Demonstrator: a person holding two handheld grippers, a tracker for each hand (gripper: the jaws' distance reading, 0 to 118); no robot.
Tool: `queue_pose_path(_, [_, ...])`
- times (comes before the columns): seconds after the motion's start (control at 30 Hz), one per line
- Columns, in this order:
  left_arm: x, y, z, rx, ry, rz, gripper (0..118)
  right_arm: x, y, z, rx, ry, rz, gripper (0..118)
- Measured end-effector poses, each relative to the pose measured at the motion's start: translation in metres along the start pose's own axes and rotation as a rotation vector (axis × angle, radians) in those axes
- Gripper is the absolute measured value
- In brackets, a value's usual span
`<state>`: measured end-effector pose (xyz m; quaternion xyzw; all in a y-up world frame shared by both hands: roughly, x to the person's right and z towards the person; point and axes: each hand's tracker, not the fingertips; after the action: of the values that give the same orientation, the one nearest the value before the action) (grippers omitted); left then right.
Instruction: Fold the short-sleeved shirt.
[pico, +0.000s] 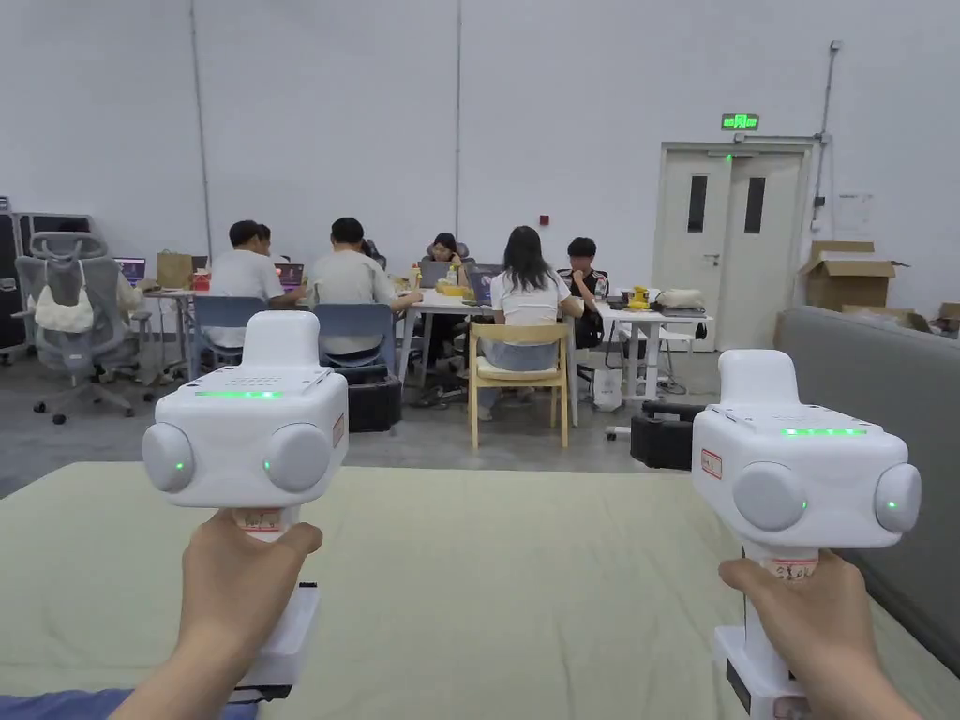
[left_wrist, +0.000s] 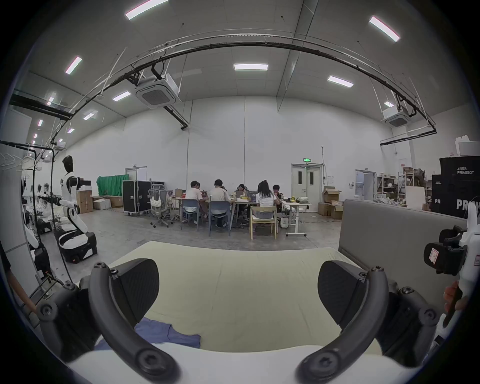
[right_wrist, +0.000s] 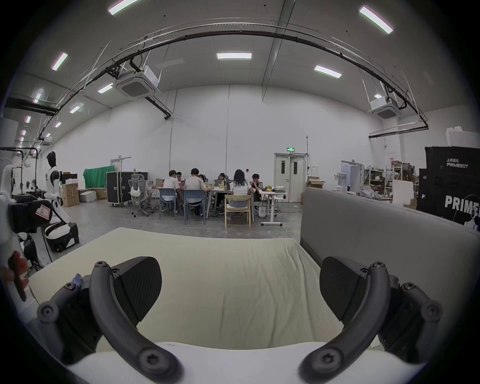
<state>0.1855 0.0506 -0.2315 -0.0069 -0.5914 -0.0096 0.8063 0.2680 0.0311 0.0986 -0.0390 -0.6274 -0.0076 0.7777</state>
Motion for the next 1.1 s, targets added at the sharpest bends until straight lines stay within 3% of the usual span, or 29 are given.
queue_pose_path(0.23, [-0.0032,-0.0009,-0.0012,-0.003,0.001,0.010,118,-0.0039,-0.0016,0.0027,0.013,-0.003,0.046,118])
queue_pose_path(1.1, [-0.0056,0.0037,-0.0028,0.001,-0.011,-0.010,118,-0.0051,-0.0005,0.0019,0.007,0.021,0.026,118])
